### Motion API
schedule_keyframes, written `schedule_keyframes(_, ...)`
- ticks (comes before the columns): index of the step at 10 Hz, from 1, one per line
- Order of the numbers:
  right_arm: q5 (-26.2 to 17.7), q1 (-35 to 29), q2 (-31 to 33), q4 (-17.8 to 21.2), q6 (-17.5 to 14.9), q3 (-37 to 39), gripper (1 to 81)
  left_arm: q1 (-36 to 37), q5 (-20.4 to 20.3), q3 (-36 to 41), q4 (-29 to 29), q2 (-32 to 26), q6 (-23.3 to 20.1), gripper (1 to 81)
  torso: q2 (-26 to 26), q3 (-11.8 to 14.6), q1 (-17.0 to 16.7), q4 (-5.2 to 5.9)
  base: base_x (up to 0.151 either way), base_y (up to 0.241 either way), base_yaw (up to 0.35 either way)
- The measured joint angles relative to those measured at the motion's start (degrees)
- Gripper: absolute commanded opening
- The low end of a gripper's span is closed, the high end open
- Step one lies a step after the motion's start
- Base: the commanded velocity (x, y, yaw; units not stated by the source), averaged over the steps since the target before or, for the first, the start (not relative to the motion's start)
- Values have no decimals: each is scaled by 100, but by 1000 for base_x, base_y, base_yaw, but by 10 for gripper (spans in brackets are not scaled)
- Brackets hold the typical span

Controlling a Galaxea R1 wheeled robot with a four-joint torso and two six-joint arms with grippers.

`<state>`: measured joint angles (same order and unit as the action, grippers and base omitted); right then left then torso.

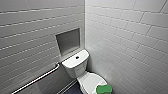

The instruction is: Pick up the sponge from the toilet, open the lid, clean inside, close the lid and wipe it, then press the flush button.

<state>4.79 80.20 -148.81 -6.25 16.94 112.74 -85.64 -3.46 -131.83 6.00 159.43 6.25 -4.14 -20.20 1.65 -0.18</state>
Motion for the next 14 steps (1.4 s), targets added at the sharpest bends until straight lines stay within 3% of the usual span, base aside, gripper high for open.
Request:
schedule_keyframes(6,-144,-1207,495,2,496,-474,811,-250,-152,-67,-2,295,-2,811,-1174,-1056,754,0,0,0,0)
schedule_keyframes(14,-394,-2426,584,0,1387,-382,811,-363,-180,-290,-2,452,-2,811,-2829,-1178,1792,0,0,0,0)
